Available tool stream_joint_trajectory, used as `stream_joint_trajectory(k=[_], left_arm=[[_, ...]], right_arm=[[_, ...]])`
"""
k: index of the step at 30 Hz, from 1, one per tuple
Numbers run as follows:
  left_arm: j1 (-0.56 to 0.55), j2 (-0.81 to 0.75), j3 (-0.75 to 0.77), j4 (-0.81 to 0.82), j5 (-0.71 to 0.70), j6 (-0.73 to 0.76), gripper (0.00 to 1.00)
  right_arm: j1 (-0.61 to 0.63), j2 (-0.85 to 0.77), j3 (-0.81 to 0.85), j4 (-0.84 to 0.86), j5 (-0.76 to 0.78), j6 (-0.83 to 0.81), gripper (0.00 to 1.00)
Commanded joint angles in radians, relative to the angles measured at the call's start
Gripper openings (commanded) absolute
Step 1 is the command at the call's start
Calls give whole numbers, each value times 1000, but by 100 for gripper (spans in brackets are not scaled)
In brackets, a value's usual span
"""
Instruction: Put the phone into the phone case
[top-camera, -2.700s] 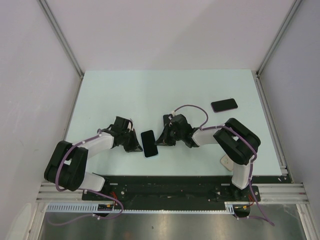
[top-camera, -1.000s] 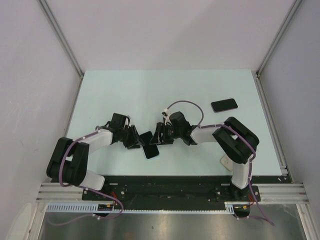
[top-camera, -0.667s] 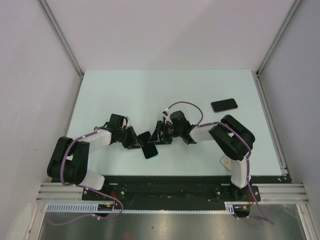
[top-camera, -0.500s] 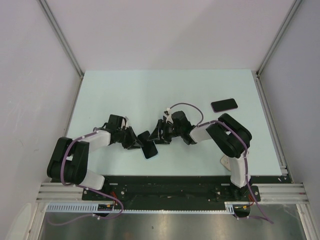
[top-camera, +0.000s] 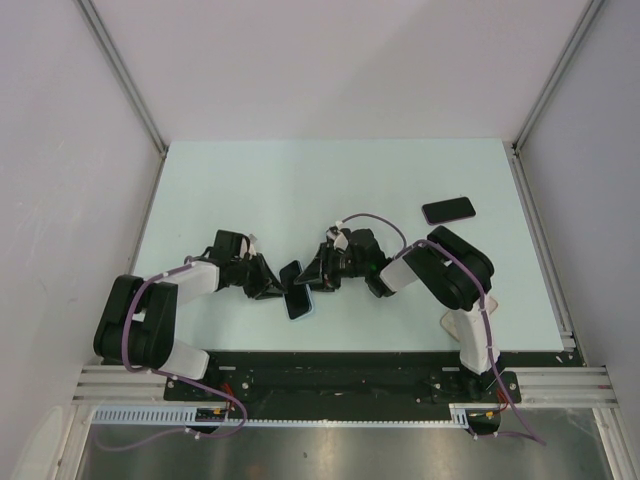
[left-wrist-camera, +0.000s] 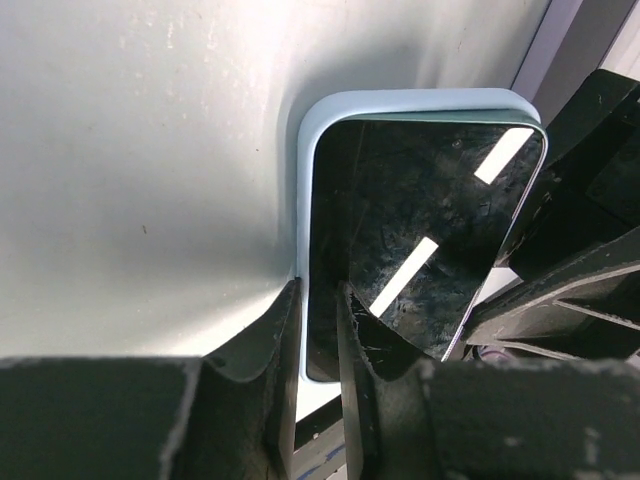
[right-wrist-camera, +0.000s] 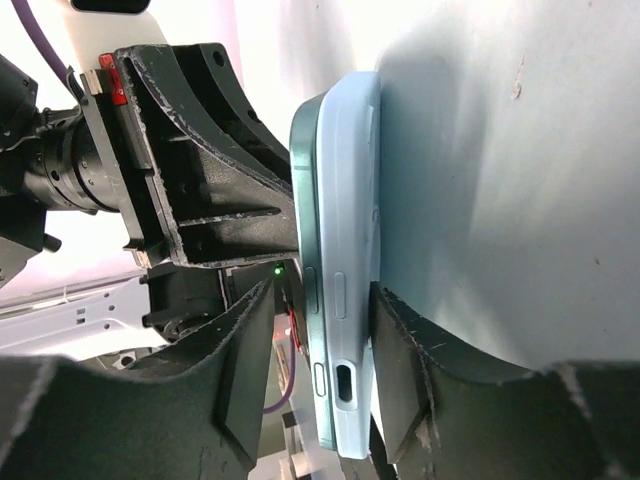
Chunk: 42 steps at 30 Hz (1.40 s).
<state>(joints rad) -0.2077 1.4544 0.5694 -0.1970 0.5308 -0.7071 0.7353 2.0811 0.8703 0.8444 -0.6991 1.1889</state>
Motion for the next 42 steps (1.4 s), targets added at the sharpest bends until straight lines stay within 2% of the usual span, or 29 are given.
stream_joint_trajectory(k=[1, 6, 9, 10, 13, 18, 20, 22, 24, 25, 26, 27, 30, 31, 33, 34, 36, 42], left_arm=[[1, -17, -8, 15, 57, 4, 23], [2, -11, -11, 14, 48, 11, 23], [2, -3, -13, 10, 49, 12, 23], [2, -3, -13, 11, 49, 14, 23], [2, -2, -13, 10, 44, 14, 23], [2, 3, -11, 8, 43, 15, 23], [1, 4, -9, 8, 43, 17, 23], [1, 0, -11, 10, 44, 15, 23], [1, -5, -9, 7, 49, 17, 24], [2, -11, -6, 2, 49, 23, 25], [1, -28, -3, -5, 46, 29, 26], [4, -40, 7, -24, 46, 37, 28], [19, -123, 17, -47, 54, 67, 44], [30, -156, 17, -48, 58, 80, 53], [39, -251, 18, -44, 75, 89, 62], [45, -278, 20, -44, 92, 96, 70], [53, -330, 32, -36, 147, 100, 75], [59, -393, 23, 33, 242, 49, 77]], right_arm=[[12, -64, 6, 30, -37, -32, 44], [12, -72, 6, -19, -14, -66, 36], [12, -78, 6, -54, 4, -92, 23], [12, -82, 6, -68, 12, -103, 16], [15, -104, 6, -129, 42, -150, 5], [18, -131, 10, -203, 76, -199, 4], [16, -138, 10, -200, 63, -206, 16], [16, -135, 10, -189, 55, -199, 23], [15, -133, 10, -179, 50, -189, 15], [12, -130, 10, -176, 41, -187, 5], [9, -130, 12, -166, 35, -178, 1], [1, -130, 10, -162, 27, -173, 0], [-16, -159, 10, -153, 0, -166, 0], [-20, -170, 10, -153, -14, -166, 0], [-28, -211, 9, -131, -33, -149, 0], [-37, -223, 9, -120, -49, -143, 0], [-46, -256, 4, -73, -66, -102, 0], [-71, -299, -33, 172, -108, 55, 0]])
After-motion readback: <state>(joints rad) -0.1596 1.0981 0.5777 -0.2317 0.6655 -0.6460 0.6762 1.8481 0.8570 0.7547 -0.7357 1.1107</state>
